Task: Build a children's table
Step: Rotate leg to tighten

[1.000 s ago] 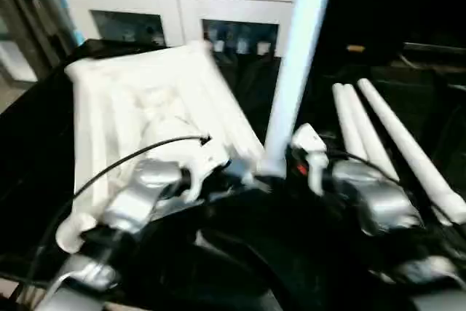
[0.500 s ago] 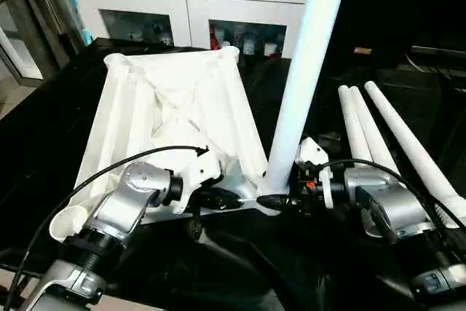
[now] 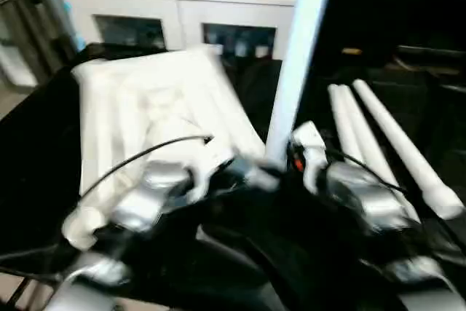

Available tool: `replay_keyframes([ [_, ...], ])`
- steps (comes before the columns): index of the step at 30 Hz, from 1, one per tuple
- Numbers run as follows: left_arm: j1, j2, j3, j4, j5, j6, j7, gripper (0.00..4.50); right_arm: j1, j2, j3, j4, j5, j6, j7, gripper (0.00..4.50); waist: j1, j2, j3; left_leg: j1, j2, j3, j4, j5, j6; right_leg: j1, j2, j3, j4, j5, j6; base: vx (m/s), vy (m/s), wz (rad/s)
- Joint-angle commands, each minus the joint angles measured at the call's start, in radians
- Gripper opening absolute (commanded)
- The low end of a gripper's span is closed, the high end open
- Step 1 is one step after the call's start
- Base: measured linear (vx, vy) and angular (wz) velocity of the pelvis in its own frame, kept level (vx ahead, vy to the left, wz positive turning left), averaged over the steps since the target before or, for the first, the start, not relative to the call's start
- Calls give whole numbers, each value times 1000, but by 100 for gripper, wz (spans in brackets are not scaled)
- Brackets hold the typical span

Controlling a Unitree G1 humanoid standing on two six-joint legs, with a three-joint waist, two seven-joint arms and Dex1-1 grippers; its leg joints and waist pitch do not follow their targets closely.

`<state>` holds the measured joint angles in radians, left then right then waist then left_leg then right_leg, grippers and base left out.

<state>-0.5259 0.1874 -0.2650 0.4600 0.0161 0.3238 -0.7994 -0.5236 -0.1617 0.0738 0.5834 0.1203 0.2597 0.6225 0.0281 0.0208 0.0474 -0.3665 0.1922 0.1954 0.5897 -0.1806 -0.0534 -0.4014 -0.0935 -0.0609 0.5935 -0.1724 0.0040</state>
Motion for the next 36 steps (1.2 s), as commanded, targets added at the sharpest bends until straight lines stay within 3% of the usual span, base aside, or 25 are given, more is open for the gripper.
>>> replay_keyframes([
  [1, -50, -69, 38, 31, 3, 14, 138, 0, -6, 92, 36, 88, -20, 23, -101, 270, -6, -13, -50, 15, 26, -25, -75, -362, -15, 23, -50, 29, -104, -549, -128, 0, 0, 0],
  [4, -52, -90, 17, 36, 19, -2, 146, 0, -15, 118, 43, 108, -35, -12, -129, 270, -2, -13, -52, 15, 27, -26, -76, -360, -9, 22, -51, 28, -109, -548, -114, 0, 0, 0],
  [6, -50, -92, 8, 34, 21, -12, 135, 0, -20, 127, 34, 112, -28, -19, -122, 326, -1, -12, -53, 12, 28, -26, -79, -356, 1, 25, -48, 29, -105, -515, -119, 0, 0, 0],
  [10, -37, -86, -19, 16, 22, -29, 94, 0, -36, 137, 6, 119, 8, -12, -69, 357, -2, -12, -52, 11, 29, -25, -80, -369, 6, 24, -48, 30, -103, -500, -130, 0, 0, 0],
  [13, -24, -62, -33, -3, 21, -46, 47, 0, -31, 103, 44, 90, -6, -19, 7, 384, -2, -11, -52, 10, 30, -26, -81, -372, 6, 25, -49, 31, -102, -493, -134, 0, 0, 0],
  [17, -12, -23, -44, -22, 16, -64, -22, 0, -4, 36, 96, 28, 1, -26, 157, 384, 2, -13, -55, 9, 32, -22, -80, -338, 19, 28, -49, 35, -96, -433, -152, 0, 0, 0],
  [21, -4, 6, -50, -33, 10, -81, -71, 0, 12, -12, 116, -12, 7, -28, 246, 384, 6, -14, -59, 4, 34, -18, -76, -278, 36, 36, -48, 37, -81, -332, -188, 13, -1, 0],
  [22, 12, 52, -62, -59, -8, -103, -153, 0, 28, -76, 131, -64, 23, -23, 367, 384, 6, -12, -60, 2, 34, -18, -76, -256, 39, 38, -49, 38, -77, -298, -205, 0, 0, 0],
  [24, 21, 70, -67, -72, -16, -107, -185, 0, 33, -96, 136, -81, 29, -16, 409, 384, 14, -12, -64, 3, 36, -19, -73, -246, 51, 44, -48, 35, -73, -268, -208, 0, 0, 0],
  [25, 32, 95, -74, -89, -27, -116, -231, 0, 41, -124, 143, -104, 38, -6, 461, 384, 13, -8, -64, 2, 38, -16, -71, -216, 67, 42, -44, 36, -63, -197, -238, 0, 0, 0],
  [28, 48, 134, -83, -114, -41, -123, -304, 0, 50, -163, 153, -135, 54, 9, 527, 384, 20, -7, -67, 5, 40, -11, -66, -164, 87, 44, -43, 35, -52, -102, -276, 21, 1, 1],
  [31, 60, 165, -86, -132, -45, -126, -355, 0, 57, -184, 164, -154, 57, 17, 570, 384, 27, -7, -65, 5, 41, -9, -65, -164, 88, 45, -44, 35, -51, -111, -281, 0, 0, 0],
  [36, 64, 192, -91, -139, -57, -129, -384, 0, 66, -202, 178, -179, 57, 31, 611, 353, 30, -10, -59, 11, 42, -11, -73, -237, 42, 40, -47, 39, -63, -240, -250, 0, 0, 0],
])
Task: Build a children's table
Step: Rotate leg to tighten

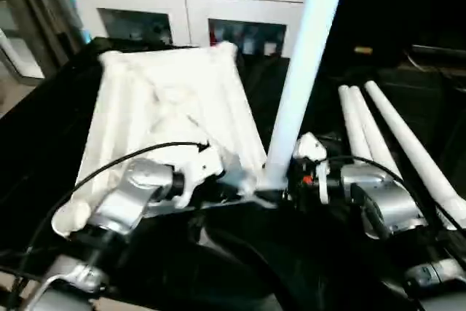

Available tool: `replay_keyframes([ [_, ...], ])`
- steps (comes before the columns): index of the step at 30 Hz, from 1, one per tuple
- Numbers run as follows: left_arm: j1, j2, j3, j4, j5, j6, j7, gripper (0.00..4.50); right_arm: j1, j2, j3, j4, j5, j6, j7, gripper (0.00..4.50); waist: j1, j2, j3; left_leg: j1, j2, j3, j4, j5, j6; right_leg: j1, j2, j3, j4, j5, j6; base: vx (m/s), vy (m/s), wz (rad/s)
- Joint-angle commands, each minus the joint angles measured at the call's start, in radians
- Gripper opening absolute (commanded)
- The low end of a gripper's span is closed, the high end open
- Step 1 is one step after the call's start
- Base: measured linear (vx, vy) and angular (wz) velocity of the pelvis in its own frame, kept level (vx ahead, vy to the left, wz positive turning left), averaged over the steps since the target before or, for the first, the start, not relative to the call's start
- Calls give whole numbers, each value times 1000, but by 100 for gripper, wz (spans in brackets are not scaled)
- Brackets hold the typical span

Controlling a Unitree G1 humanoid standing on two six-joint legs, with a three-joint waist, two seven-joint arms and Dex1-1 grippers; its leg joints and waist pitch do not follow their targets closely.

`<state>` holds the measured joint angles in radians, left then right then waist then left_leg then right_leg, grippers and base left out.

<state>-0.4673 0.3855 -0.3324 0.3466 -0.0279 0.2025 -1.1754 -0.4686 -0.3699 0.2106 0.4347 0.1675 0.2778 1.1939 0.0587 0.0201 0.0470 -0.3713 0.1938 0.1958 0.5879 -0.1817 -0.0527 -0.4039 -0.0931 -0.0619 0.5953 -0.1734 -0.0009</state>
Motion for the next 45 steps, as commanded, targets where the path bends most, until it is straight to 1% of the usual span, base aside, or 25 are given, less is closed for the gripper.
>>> replay_keyframes([
  [1, 9, 1, -21, -30, -14, -9, -21, 0, 16, 1, 50, -44, 10, 19, 56, 348, 0, -10, -58, 16, 40, -12, -71, -243, 35, 42, -48, 40, -66, -252, -240, 0, 0, 0],
  [2, 9, 2, -21, -30, -14, -9, -22, 0, 17, 0, 51, -46, 9, 19, 57, 348, 0, -11, -58, 16, 40, -12, -72, -242, 34, 43, -48, 41, -67, -254, -236, 0, 0, 0],
  [4, 12, 7, -20, -33, -15, -8, -32, 0, 19, -4, 58, -52, 9, 23, 65, 319, -1, -12, -60, 14, 40, -13, -72, -229, 34, 44, -48, 41, -63, -239, -232, 0, 0, 0],
  [7, 12, 10, -21, -32, -14, -9, -34, 0, 21, -4, 64, -55, 5, 24, 68, 310, -1, -11, -62, 12, 39, -12, -69, -203, 42, 45, -47, 40, -59, -210, -238, 0, 0, 0],
  [8, 12, 8, -20, -31, -14, -10, -29, 0, 23, -1, 64, -55, 2, 22, 61, 290, -1, -12, -63, 12, 39, -12, -68, -196, 43, 46, -48, 41, -58, -200, -240, 0, 0, 0],
  [12, 11, -6, -13, -22, -12, -11, -4, 0, 25, 17, 56, -47, -1, 17, 32, 280, -1, -12, -61, 12, 39, -11, -68, -198, 47, 45, -48, 40, -60, -202, -244, 0, 0, 0],
  [15, -3, -44, 6, 5, -1, -3, 70, 0, 23, 58, 36, -11, -17, 1, -60, 278, -6, -13, -56, 14, 36, -12, -71, -240, 28, 40, -48, 42, -70, -279, -225, 0, 0, 0],
  [17, -17, -77, 21, 29, 10, 8, 139, 0, 16, 96, 17, 30, -34, -12, -150, 278, -10, -11, -54, 17, 35, -13, -73, -269, 11, 37, -50, 42, -77, -343, -205, 0, 0, 0],
  [18, -30, -106, 36, 47, 19, 25, 200, 0, 4, 130, 0, 72, -53, -26, -239, 277, -11, -14, -54, 19, 34, -17, -75, -292, -1, 37, -51, 40, -81, -390, -189, 0, 0, 0],
  [19, -41, -127, 47, 63, 25, 39, 248, 0, -9, 157, -17, 110, -64, -34, -316, 277, -15, -11, -53, 19, 33, -19, -77, -304, -9, 36, -51, 39, -85, -417, -176, 0, 0, 0],
  [21, -50, -142, 54, 74, 29, 49, 280, 0, -21, 178, -33, 141, -70, -38, -373, 277, -27, -13, -50, 20, 31, -22, -78, -338, -23, 32, -50, 36, -90, -464, -163, 0, 0, 0],
  [22, -59, -159, 61, 85, 35, 67, 317, 0, -33, 200, -51, 172, -72, -45, -431, 276, -28, -11, -52, 19, 30, -25, -78, -343, -23, 35, -51, 34, -90, -475, -155, 0, 0, 0],
  [24, -85, -203, 85, 116, 44, 111, 417, 0, -59, 247, -93, 228, -61, -40, -532, 275, -35, -12, -50, 24, 27, -24, -75, -370, -21, 27, -50, 33, -100, -528, -136, -27, 3, -2],
  [26, -114, -251, 116, 150, 53, 149, 521, 0, -85, 289, -124, 278, -61, -58, -626, 275, -36, -12, -50, 20, 28, -25, -76, -363, -14, 27, -51, 33, -104, -533, -128, 0, 0, 0],
  [27, -122, -265, 124, 159, 57, 156, 546, 0, -93, 302, -133, 294, -63, -65, -651, 275, -34, -12, -51, 25, 27, -25, -75, -366, -15, 24, -49, 31, -107, -536, -124, 0, 0, 0],
  [30, -136, -293, 133, 171, 60, 166, 582, 0, -110, 330, -151, 323, -57, -82, -673, 275, -31, -15, -53, 19, 27, -24, -75, -352, -2, 26, -49, 31, -104, -497, -133, 0, 0, 0],
  [32, -136, -305, 121, 162, 58, 170, 575, 0, -122, 349, -162, 338, -42, -84, -659, 344, -28, -15, -55, 17, 29, -23, -76, -336, 7, 28, -49, 33, -100, -453, -144, 0, 0, 0],
  [33, -132, -305, 114, 156, 58, 170, 566, 0, -123, 350, -159, 337, -43, -84, -653, 344, -28, -11, -56, 15, 29, -23, -77, -327, 10, 31, -48, 34, -96, -421, -155, 0, 0, 0],
  [35, -128, -304, 109, 151, 56, 175, 563, 0, -127, 349, -152, 342, -55, -99, -661, 365, -30, -12, -57, 10, 30, -22, -78, -316, 12, 36, -47, 34, -90, -380, -167, 0, 0, 0],
  [36, -124, -303, 107, 147, 56, 179, 563, 0, -130, 347, -153, 343, -65, -120, -676, 365, -28, -8, -58, 12, 30, -21, -77, -311, 13, 35, -48, 35, -89, -365, -174, 0, 0, 0],
  [40, -123, -305, 112, 145, 58, 190, 573, 0, -131, 341, -166, 330, -60, -128, -686, 365, -27, -10, -59, 12, 30, -18, -75, -292, 20, 37, -48, 36, -86, -333, -190, 0, 0, 0],
  [41, -132, -310, 139, 159, 65, 236, 629, 0, -115, 322, -194, 262, -33, -117, -680, 365, -24, 2, -59, 13, 30, -19, -76, -290, 18, 38, -47, 36, -82, -318, -196, 0, 0, 0],
  [42, -137, -312, 152, 167, 68, 254, 655, 0, -107, 315, -205, 232, -22, -112, -677, 365, -25, -5, -59, 11, 30, -18, -75, -284, 20, 41, -44, 36, -81, -292, -196, 0, 0, 0],
  [43, -144, -313, 173, 176, 71, 274, 696, 0, -85, 302, -222, 172, -5, -100, -673, 365, -24, 6, -61, 9, 29, -20, -76, -273, 21, 43, -44, 35, -79, -263, -200, 0, 0, 0],
  [45, -147, -314, 180, 178, 71, 281, 712, 0, -74, 294, -230, 145, 2, -94, -672, 365, -28, -3, -63, -2, 26, -23, -76, -245, 32, 55, -43, 31, -74, -229, -192, 0, 0, 0],
])
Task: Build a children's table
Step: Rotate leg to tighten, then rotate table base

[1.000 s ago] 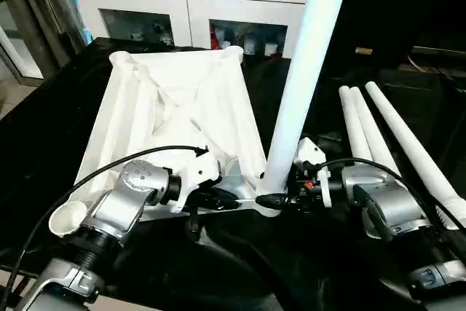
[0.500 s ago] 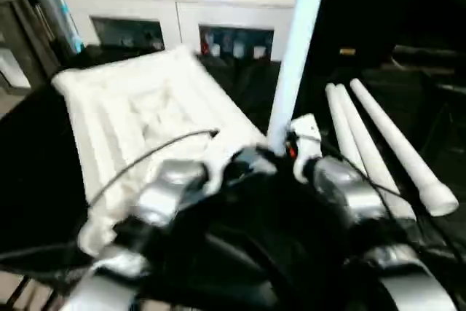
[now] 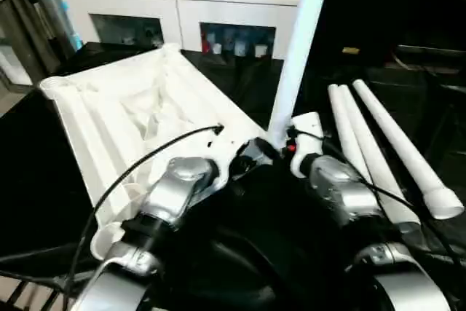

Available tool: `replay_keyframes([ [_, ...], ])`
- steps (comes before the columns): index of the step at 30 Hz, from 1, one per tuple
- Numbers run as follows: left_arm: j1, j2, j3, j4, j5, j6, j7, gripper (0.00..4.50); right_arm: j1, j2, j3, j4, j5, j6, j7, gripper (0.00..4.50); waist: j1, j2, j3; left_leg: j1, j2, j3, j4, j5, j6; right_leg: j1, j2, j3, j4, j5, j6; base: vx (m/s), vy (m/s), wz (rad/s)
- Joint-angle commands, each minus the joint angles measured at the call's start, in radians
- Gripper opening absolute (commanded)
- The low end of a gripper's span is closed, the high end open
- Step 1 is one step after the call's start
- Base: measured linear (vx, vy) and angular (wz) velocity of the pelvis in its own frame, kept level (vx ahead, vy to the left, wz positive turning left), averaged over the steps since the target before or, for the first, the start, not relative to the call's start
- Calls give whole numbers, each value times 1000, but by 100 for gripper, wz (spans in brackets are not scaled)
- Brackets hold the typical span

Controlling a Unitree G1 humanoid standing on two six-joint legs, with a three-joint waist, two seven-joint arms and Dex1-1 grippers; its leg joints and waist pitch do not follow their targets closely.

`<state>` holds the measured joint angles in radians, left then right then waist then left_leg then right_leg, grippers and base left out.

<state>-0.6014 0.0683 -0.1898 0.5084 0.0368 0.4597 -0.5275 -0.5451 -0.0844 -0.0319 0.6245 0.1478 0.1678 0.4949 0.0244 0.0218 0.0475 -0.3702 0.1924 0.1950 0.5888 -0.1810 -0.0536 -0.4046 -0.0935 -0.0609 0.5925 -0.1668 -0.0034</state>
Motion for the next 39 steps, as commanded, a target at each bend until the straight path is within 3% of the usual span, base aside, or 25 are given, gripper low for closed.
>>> replay_keyframes([
  [1, -18, 5, 45, 18, 9, 28, 81, 0, 25, -3, 4, -93, 34, 30, 31, 365, 5, -2, -64, -7, 27, -23, -76, -233, 41, 59, -44, 29, -72, -221, -189, 0, 0, 0],
  [2, -22, 4, 51, 20, 9, 21, 95, 0, 46, -14, -1, -132, 42, 42, 36, 365, 3, -8, -66, -7, 26, -22, -73, -224, 46, 57, -43, 29, -71, -212, -192, 0, 0, 0],
  [3, -29, -2, 60, 20, 5, -5, 108, 0, 82, -31, -3, -189, 50, 62, 47, 365, 7, -15, -70, 1, 26, -18, -67, -203, 60, 53, -43, 31, -73, -189, -199, 0, 0, 0],
  [4, -31, -5, 62, 19, 1, -14, 109, 0, 94, -36, -1, -204, 50, 66, 50, 365, 11, -15, -74, 2, 26, -17, -62, -173, 71, 55, -44, 33, -65, -145, -210, 0, 0, 0],
  [5, -30, -6, 56, 18, 0, -41, 102, 0, 102, -39, 1, -215, 47, 71, 45, 365, 12, -25, -75, -6, 26, -16, -59, -113, 96, 58, -42, 32, -56, -64, -232, 0, 0, 0],
  [6, -30, -7, 53, 17, 0, -60, 96, 0, 107, -40, 1, -221, 45, 74, 41, 365, 20, -17, -77, -4, 26, -15, -56, -77, 113, 56, -43, 31, -49, -27, -250, 0, 0, 0],
  [7, -28, -10, 53, 13, -2, -77, 94, 0, 112, -41, 2, -230, 43, 79, 37, 365, 19, -29, -78, -6, 24, -12, -52, -67, 130, 54, -42, 31, -48, -14, -260, 0, 0, 0],
  [8, -27, -11, 53, 9, -5, -89, 89, 0, 114, -42, 3, -235, 42, 82, 35, 365, 23, -25, -78, -7, 24, -12, -52, -62, 135, 54, -44, 31, -46, -15, -264, 0, 0, 0],
  [9, -22, -10, 52, -3, -9, -134, 77, 0, 117, -41, 4, -242, 40, 90, 30, 365, 24, -30, -75, -8, 26, -11, -52, -65, 146, 51, -44, 30, -50, -37, -263, 0, 0, 0],
  [10, -22, -10, 52, -3, -9, -134, 77, 0, 117, -41, 4, -242, 40, 90, 30, 365, 26, -26, -74, -7, 27, -12, -53, -71, 146, 49, -45, 30, -50, -56, -262, 0, 0, 0],
  [11, -16, -7, 72, -36, -20, -170, 90, 28, 118, -43, 5, -247, 26, 109, 10, 374, 27, -32, -72, -5, 30, -11, -54, -84, 139, 47, -44, 30, -54, -87, -256, 0, 0, 0],
  [14, -6, 18, 92, -83, -29, -163, 102, 55, 126, -54, 29, -263, -3, 135, -13, 378, 34, -26, -70, 0, 36, -13, -58, -93, 106, 44, -46, 32, -50, -105, -252, 0, 0, 0],
  [18, 24, 94, 122, -177, 6, -130, 150, 98, 139, -60, 80, -284, -32, 164, -11, 378, 36, -34, -63, 2, 37, -13, -62, -121, 80, 45, -46, 33, -47, -111, -237, 0, 0, 0],
  [23, 69, 212, 239, -274, 79, -21, 275, 100, 140, -55, 133, -300, -68, 201, -12, 378, 33, -29, -62, 2, 33, -12, -62, -120, 53, 43, -41, 34, -49, -138, -209, 0, 0, 0],
  [28, 179, 373, 329, -390, 170, 102, 321, 100, 141, -58, 154, -316, -84, 240, -32, 378, 33, -25, -62, 8, 34, -13, -64, -108, 33, 36, -36, 34, -41, -110, -205, 0, 0, 0],
  [29, 214, 406, 347, -430, 188, 148, 317, 100, 140, -57, 156, -315, -87, 246, -36, 378, 37, -28, -61, 10, 35, -14, -65, -113, 28, 36, -38, 34, -41, -115, -209, 0, 0, 0],
  [31, 251, 438, 353, -466, 211, 187, 315, 100, 136, -56, 158, -308, -91, 249, -42, 378, 42, -24, -59, 14, 38, -12, -68, -135, 19, 29, -36, 35, -44, -134, -210, 0, 0, 0],
  [32, 275, 462, 349, -468, 224, 207, 311, 100, 130, -53, 160, -296, -93, 249, -49, 378, 44, -28, -57, 20, 38, -10, -69, -165, 9, 25, -34, 36, -49, -157, -202, 0, 0, 0],
  [36, 297, 474, 335, -458, 212, 231, 292, 100, 125, -47, 161, -282, -96, 251, -55, 378, 56, -24, -55, 24, 37, -12, -75, -237, -25, 19, -36, 40, -55, -218, -178, 0, 0, 0],
  [38, 318, 477, 313, -468, 192, 267, 256, 81, 124, -41, 161, -281, -92, 257, -54, 378, 60, -21, -55, 23, 36, -14, -78, -250, -39, 20, -38, 40, -54, -220, -168, 0, 0, 0],
  [39, 335, 478, 288, -475, 179, 296, 217, 63, 124, -38, 160, -283, -88, 261, -54, 361, 58, -27, -54, 17, 35, -16, -80, -257, -42, 23, -38, 40, -55, -227, -162, 0, 0, 0],
])
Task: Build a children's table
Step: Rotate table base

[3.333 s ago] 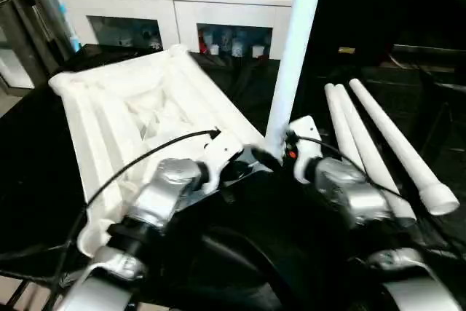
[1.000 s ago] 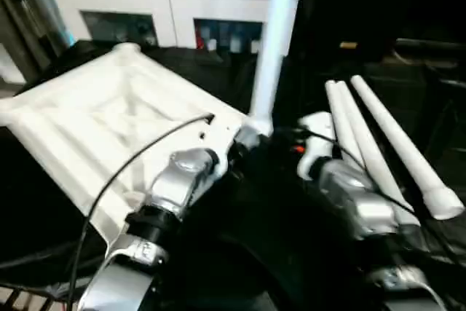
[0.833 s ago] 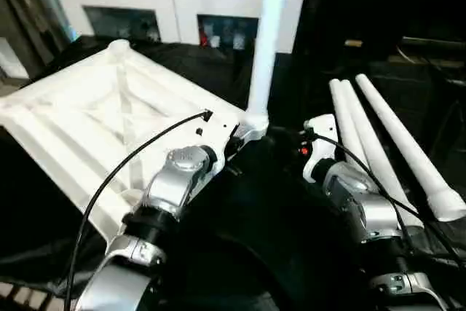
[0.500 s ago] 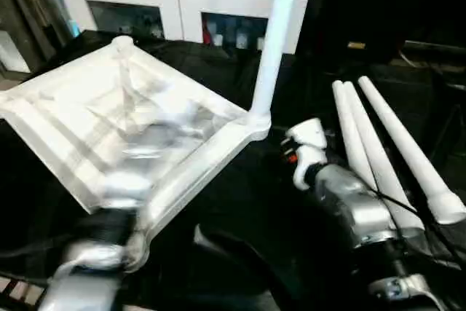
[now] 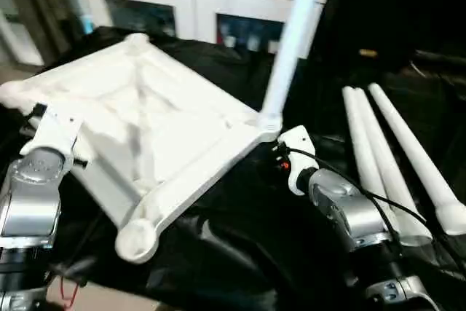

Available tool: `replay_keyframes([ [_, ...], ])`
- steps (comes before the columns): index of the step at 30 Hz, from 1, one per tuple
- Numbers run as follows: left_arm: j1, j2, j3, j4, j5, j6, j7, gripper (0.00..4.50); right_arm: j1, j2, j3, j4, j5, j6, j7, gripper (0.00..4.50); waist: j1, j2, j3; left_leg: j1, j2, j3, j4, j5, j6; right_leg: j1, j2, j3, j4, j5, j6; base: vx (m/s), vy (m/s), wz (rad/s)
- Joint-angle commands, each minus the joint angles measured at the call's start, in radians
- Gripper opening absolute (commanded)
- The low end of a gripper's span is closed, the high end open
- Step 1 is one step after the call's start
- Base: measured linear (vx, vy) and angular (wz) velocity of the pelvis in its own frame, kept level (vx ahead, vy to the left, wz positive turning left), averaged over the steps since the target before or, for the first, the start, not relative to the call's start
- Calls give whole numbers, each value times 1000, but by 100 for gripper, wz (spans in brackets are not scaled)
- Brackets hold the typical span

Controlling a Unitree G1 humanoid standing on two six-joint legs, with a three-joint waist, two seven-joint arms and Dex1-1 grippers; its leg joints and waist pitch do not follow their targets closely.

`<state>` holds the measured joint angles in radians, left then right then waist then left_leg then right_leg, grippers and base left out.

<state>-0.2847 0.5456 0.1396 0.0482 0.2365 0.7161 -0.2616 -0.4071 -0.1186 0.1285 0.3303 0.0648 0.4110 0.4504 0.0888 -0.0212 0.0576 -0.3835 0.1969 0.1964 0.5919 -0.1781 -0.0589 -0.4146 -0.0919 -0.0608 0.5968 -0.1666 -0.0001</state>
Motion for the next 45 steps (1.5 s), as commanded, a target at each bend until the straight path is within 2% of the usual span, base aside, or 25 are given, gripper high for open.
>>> replay_keyframes([
  [1, 30, 2, -61, -20, -29, 55, -79, 60, -15, -2, -1, 10, -2, 20, -11, 350, -5, 21, -65, 31, 30, -18, -84, -262, -41, 33, -40, 40, -60, -231, -162, 0, 0, 0],
  [3, 41, 4, -86, -23, -37, 73, -113, 45, -16, 2, -6, 11, 5, 24, -15, 340, -5, 18, -67, 28, 30, -19, -83, -262, -42, 34, -40, 41, -59, -225, -162, 0, 0, 0],
  [4, 48, 23, -123, -28, -42, 94, -160, 39, -19, 4, -9, 15, 7, 24, -19, 331, -5, 22, -66, 29, 28, -19, -83, -266, -41, 34, -40, 41, -60, -226, -161, 0, 0, 0],
  [5, 48, 23, -123, -28, -42, 94, -160, 32, -19, 4, -9, 15, 7, 24, -19, 318, -6, 19, -66, 28, 28, -20, -84, -267, -40, 34, -41, 41, -61, -232, -158, 0, 0, 0],
  [8, 53, 44, -157, -33, -49, 109, -209, 9, -25, 7, -14, 26, 8, 19, -23, 295, -8, 18, -66, 27, 26, -21, -83, -274, -41, 34, -41, 41, -61, -250, -159, 0, 0, 0],
  [9, 60, 71, -196, -50, -60, 127, -264, 3, -34, 11, -20, 41, 8, 14, -27, 286, -9, 18, -67, 24, 26, -22, -84, -264, -42, 38, -43, 41, -60, -242, -160, 0, 0, 0],
  [11, 78, 108, -246, -90, -96, 121, -364, 0, -43, 13, -23, 58, 8, 9, -31, 262, -13, 19, -67, 23, 25, -22, -82, -259, -39, 37, -41, 41, -57, -235, -167, 0, 0, 0],
  [14, 77, 114, -271, -122, -132, 122, -426, 0, -47, 14, -22, 66, 8, 8, -29, 241, -16, 18, -69, 26, 26, -20, -80, -235, -39, 38, -39, 41, -52, -192, -183, 0, 0, 0],
  [17, 79, 123, -316, -168, -174, 72, -516, 0, -51, 14, -20, 73, 9, 7, -24, 215, -7, 22, -70, 31, 27, -17, -78, -222, -36, 36, -38, 40, -50, -171, -192, 0, 0, 0],
  [19, 79, 126, -340, -191, -196, 74, -557, 0, -55, 15, -20, 81, 9, 5, -25, 201, -6, 20, -68, 30, 26, -16, -80, -228, -39, 37, -38, 41, -51, -180, -190, 0, 0, 0],
  [22, 74, 126, -372, -208, -220, 37, -607, 0, -64, 16, -20, 96, 9, -2, -25, 175, -4, 22, -65, 38, 28, -15, -82, -273, -49, 30, -38, 43, -56, -220, -187, 0, 0, 0],
  [23, 60, 117, -394, -212, -231, 28, -630, 0, -70, 16, -19, 103, 9, -6, -22, 171, -9, 22, -63, 31, 26, -17, -85, -292, -57, 34, -38, 43, -57, -253, -175, 0, 0, 0],
  [25, 45, 106, -414, -211, -232, 19, -646, 0, -73, 17, -18, 106, 9, -8, -19, 150, -11, 23, -63, 31, 24, -18, -84, -299, -60, 35, -39, 44, -59, -273, -165, 0, 0, 0],
  [27, 29, 81, -423, -205, -235, 10, -647, 0, -79, 17, -20, 111, 8, -9, -17, 134, -14, 16, -62, 29, 24, -19, -84, -312, -60, 36, -42, 47, -64, -322, -150, 0, 0, 0],
  [29, 23, 72, -426, -201, -234, 0, -645, 0, -80, 17, -20, 113, 8, -11, -16, 117, -14, 16, -62, 28, 23, -20, -83, -309, -58, 36, -42, 47, -65, -336, -144, 0, 0, 0],
  [33, 5, 44, -451, -201, -261, -46, -688, 0, -87, 16, -15, 122, 9, -23, 0, 82, -21, 14, -65, 26, 24, -20, -81, -287, -51, 37, -40, 47, -62, -316, -149, 0, 0, 0],
  [35, -13, 23, -478, -192, -264, -57, -699, 0, -89, 17, -10, 123, 8, -24, 3, 50, -25, 10, -66, 24, 23, -19, -81, -278, -47, 39, -39, 46, -59, -301, -159, 0, 0, 0],
  [37, -29, 9, -496, -176, -256, -69, -703, 0, -91, 17, -8, 124, 8, -23, 6, 44, -29, 12, -66, 24, 23, -18, -79, -272, -43, 39, -38, 47, -58, -285, -164, 0, 0, 0],
  [38, -37, 2, -507, -166, -254, -76, -710, 0, -92, 17, -7, 123, 8, -22, 8, 37, -33, 3, -66, 21, 23, -17, -79, -261, -38, 42, -38, 47, -58, -275, -165, 0, 0, 0],
  [39, -41, -1, -511, -163, -253, -80, -713, 0, -92, 17, -7, 123, 8, -22, 9, 26, -32, 7, -67, 22, 22, -17, -78, -249, -35, 43, -39, 46, -57, -276, -164, 0, 0, 0],
  [41, -71, -31, -531, -121, -240, -115, -714, 0, -94, 15, -6, 125, 7, -24, 14, 5, -34, 7, -67, 23, 22, -16, -76, -241, -32, 42, -38, 47, -59, -274, -165, 0, 0, 0],
  [45, -121, -79, -537, -50, -228, -159, -677, 0, -94, 12, -5, 126, 5, -26, 17, 1, -33, 9, -69, 23, 23, -16, -74, -229, -34, 45, -38, 46, -56, -251, -168, 0, 0, 0],
])
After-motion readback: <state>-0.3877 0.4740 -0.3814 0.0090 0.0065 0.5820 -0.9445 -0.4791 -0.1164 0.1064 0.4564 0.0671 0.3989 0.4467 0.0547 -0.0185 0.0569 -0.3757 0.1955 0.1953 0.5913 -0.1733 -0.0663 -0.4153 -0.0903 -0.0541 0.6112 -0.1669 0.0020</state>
